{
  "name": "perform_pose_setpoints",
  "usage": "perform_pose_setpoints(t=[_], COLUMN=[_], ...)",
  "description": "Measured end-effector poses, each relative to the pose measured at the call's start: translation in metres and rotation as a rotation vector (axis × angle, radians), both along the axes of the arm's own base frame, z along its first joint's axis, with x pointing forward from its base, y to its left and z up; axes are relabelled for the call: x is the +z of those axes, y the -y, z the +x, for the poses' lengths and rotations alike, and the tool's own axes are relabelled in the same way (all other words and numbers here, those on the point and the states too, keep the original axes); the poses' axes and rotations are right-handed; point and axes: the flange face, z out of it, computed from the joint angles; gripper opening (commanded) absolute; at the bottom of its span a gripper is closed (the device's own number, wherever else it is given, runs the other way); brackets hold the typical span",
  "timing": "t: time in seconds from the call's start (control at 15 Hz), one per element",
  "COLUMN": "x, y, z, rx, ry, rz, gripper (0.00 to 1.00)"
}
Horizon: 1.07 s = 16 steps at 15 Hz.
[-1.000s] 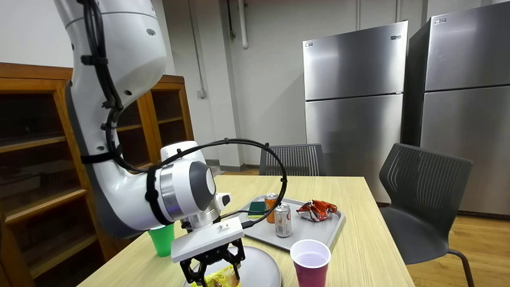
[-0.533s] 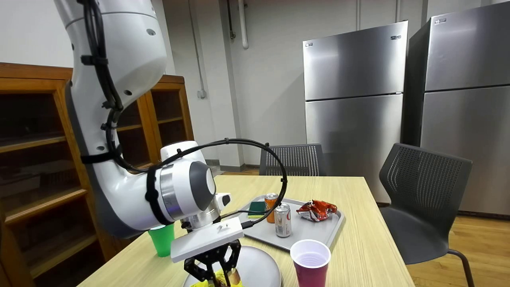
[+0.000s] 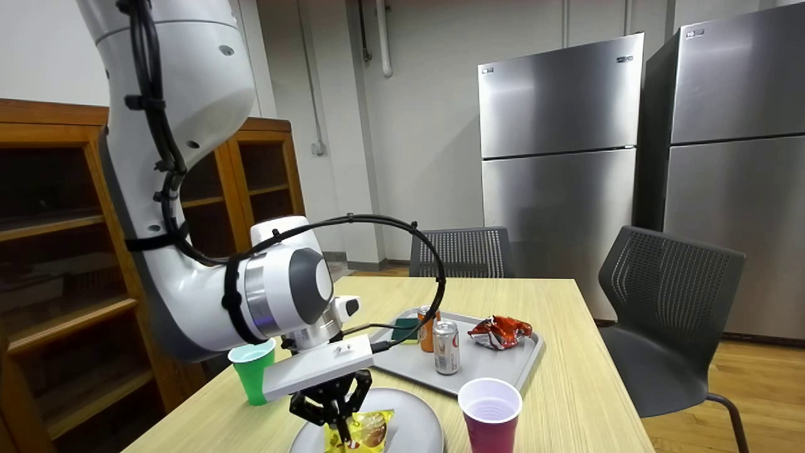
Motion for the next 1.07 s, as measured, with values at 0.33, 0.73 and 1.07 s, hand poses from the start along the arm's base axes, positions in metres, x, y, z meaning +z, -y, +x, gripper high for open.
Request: perform_pose_setpoints(t=[0.33, 0.73, 1.07], x=[0.027, 0.056, 0.065], y=[-0.004, -0.017, -0.044], z=[0.013, 0.027, 0.041], rx=[-0.014, -0.012, 0.013], ry=[0.072, 0.150, 0.182], rz=[0.000, 0.006, 0.020], gripper=[0.00, 0.00, 0.00])
